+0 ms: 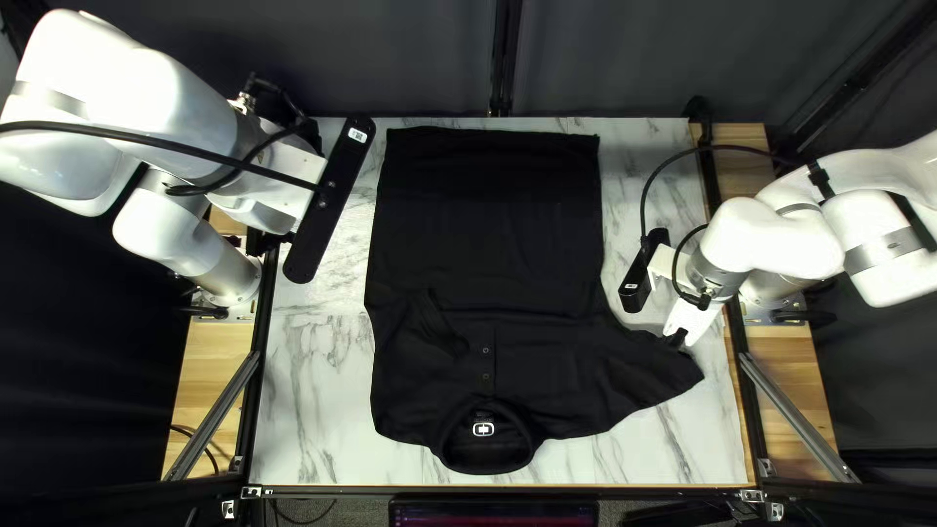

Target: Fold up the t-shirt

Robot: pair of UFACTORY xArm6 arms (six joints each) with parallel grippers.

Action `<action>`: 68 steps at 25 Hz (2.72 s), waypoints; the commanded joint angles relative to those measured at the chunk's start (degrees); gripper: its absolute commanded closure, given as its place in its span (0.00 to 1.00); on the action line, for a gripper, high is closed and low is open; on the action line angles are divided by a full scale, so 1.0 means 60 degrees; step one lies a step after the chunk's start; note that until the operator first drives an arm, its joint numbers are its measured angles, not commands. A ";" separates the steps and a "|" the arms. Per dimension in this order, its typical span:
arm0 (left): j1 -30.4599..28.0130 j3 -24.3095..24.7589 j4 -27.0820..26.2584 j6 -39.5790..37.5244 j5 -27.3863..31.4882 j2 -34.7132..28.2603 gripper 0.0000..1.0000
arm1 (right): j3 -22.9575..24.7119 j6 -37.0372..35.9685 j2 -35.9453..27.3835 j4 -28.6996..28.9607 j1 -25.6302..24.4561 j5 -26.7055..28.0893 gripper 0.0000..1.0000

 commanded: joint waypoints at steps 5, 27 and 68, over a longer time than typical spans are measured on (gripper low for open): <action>0.0000 0.0000 0.0000 0.0000 0.0000 0.0000 0.00 | -0.0678 0.0377 0.0621 -0.0523 -0.0486 -0.0450 1.00; 0.0000 0.0000 0.0000 0.0000 0.0000 0.0000 0.00 | -0.1564 -0.1076 0.2649 0.2657 -0.0255 -0.1490 1.00; 0.0000 0.0000 0.0000 0.0000 0.0000 0.0000 0.00 | -0.3183 0.1252 0.5115 0.3488 -0.0349 -0.3500 1.00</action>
